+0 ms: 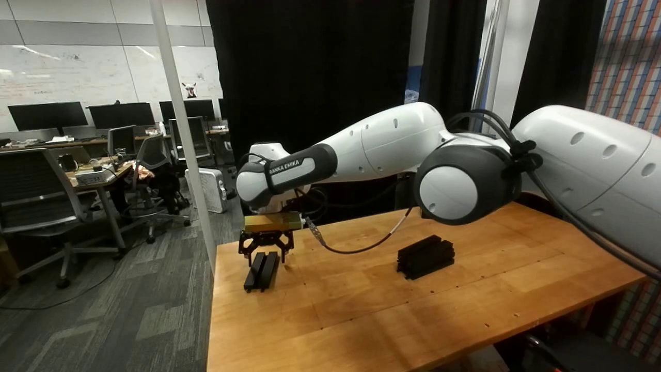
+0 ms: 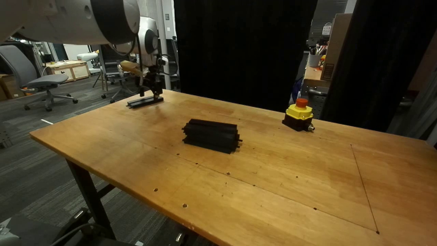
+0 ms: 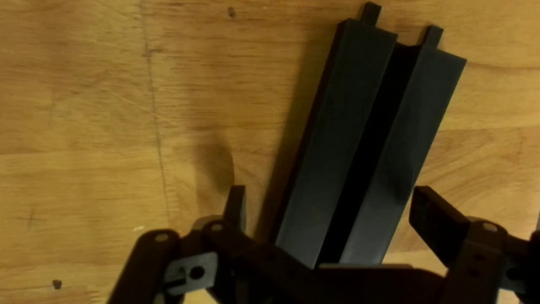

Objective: Stack the black objects on the table

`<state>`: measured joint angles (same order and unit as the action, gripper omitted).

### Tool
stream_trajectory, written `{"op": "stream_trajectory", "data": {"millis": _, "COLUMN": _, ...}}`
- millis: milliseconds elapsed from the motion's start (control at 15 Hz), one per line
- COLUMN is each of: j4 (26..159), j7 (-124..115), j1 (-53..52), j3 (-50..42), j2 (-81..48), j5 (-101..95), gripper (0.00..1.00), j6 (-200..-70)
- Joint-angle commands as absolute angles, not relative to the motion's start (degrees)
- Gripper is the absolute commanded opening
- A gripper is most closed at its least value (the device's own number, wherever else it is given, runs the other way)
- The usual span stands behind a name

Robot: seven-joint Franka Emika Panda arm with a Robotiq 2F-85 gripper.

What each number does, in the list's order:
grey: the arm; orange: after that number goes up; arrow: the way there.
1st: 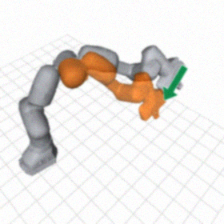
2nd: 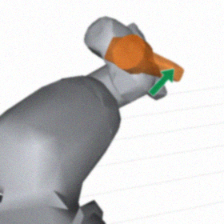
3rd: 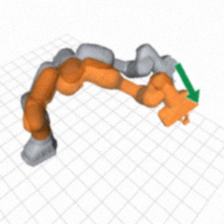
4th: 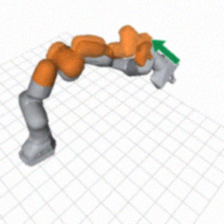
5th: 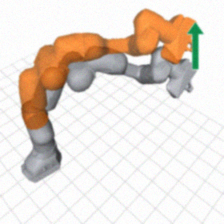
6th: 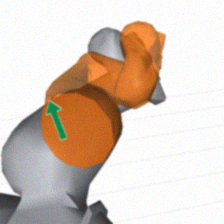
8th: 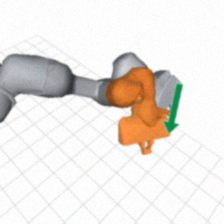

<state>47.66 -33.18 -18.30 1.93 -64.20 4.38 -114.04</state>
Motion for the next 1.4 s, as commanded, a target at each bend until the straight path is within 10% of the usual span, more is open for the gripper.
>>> {"op": "stream_trajectory", "data": {"millis": 0, "j4": 40.98, "j7": -36.89, "j1": -19.21, "j3": 0.65, "j2": -68.03, "j5": 3.79, "gripper": 1.00, "j6": -112.60}}
{"op": "stream_trajectory", "data": {"millis": 733, "j4": 35.44, "j7": -39.18, "j1": -20.39, "j3": 0.33, "j2": -71.55, "j5": 2.85, "gripper": 1.00, "j6": -109.94}}
{"op": "stream_trajectory", "data": {"millis": 1067, "j4": 34.69, "j7": -38.09, "j1": -21.33, "j3": -1.39, "j2": -71.36, "j5": 0.00, "gripper": 0.50, "j6": -106.26}}
{"op": "stream_trajectory", "data": {"millis": 1333, "j4": 34.22, "j7": -37.85, "j1": -20.97, "j3": -1.94, "j2": -71.13, "j5": -0.98, "gripper": 0.45, "j6": -103.67}}
